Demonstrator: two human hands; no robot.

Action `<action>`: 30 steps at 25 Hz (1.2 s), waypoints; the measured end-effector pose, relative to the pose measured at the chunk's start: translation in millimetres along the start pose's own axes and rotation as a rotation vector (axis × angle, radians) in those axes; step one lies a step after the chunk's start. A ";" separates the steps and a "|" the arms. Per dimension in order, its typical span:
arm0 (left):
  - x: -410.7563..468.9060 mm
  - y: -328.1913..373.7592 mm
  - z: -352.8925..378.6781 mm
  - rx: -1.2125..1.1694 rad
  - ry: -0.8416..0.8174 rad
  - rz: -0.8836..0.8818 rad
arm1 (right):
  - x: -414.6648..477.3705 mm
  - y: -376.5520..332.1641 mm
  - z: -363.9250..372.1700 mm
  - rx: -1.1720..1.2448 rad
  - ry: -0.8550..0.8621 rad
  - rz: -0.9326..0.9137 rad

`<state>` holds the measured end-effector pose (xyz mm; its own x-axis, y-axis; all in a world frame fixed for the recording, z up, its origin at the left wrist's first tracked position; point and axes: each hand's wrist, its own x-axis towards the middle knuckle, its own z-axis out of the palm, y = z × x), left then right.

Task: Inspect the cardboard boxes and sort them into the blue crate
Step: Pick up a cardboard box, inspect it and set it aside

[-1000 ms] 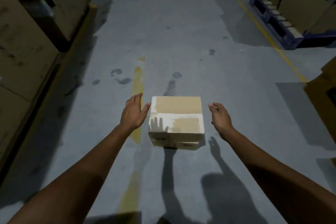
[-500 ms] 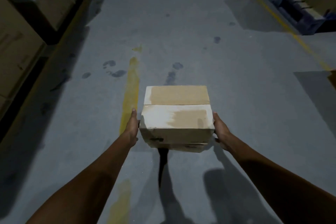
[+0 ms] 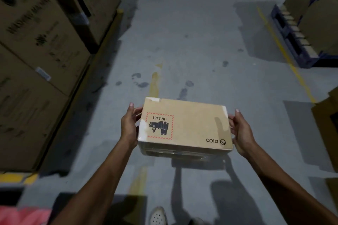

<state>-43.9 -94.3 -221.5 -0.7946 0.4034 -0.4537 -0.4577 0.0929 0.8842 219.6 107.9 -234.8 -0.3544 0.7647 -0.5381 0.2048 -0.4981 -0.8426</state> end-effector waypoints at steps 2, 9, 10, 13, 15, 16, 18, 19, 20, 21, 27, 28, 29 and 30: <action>-49.5 34.1 -19.8 -0.065 0.006 -0.001 | -44.3 -28.8 7.5 0.078 -0.065 0.000; -206.1 115.4 -120.9 -0.050 0.170 0.243 | -177.6 -87.3 64.3 -0.027 -0.320 -0.142; -223.8 121.0 -140.3 -0.059 0.179 0.273 | -197.5 -89.5 76.0 -0.032 -0.382 -0.149; -290.4 131.9 -201.0 -0.027 0.205 0.390 | -265.3 -81.0 113.7 -0.050 -0.491 -0.203; -339.0 130.5 -243.7 0.027 0.200 0.432 | -313.1 -66.2 136.6 -0.067 -0.521 -0.232; -367.2 126.8 -272.0 0.057 0.203 0.428 | -345.0 -55.0 150.3 -0.087 -0.543 -0.238; -413.5 115.7 -326.5 0.092 0.216 0.406 | -397.9 -30.3 173.4 -0.146 -0.589 -0.249; -436.2 108.3 -353.5 0.089 0.238 0.393 | -423.6 -16.4 184.3 -0.170 -0.615 -0.246; -455.7 100.7 -377.9 0.076 0.266 0.385 | -447.7 -3.6 194.0 -0.181 -0.639 -0.236; -478.2 93.1 -403.1 0.062 0.294 0.381 | -473.3 12.0 204.6 -0.206 -0.663 -0.226; -550.2 54.9 -495.9 0.123 0.339 0.352 | -557.5 81.7 239.0 -0.360 -0.717 -0.232; -554.5 47.5 -507.4 0.134 0.339 0.339 | -565.6 87.7 243.6 -0.390 -0.729 -0.229; -557.2 40.6 -518.4 0.140 0.340 0.329 | -568.9 94.8 249.5 -0.413 -0.735 -0.244; -558.1 34.0 -527.3 0.145 0.342 0.323 | -566.4 102.1 255.4 -0.441 -0.732 -0.261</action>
<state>173.7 -796.2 3.3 -0.9833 0.1127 -0.1430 -0.1257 0.1479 0.9810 208.3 -480.5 -11.0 -0.9017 0.3038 -0.3077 0.3149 -0.0264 -0.9488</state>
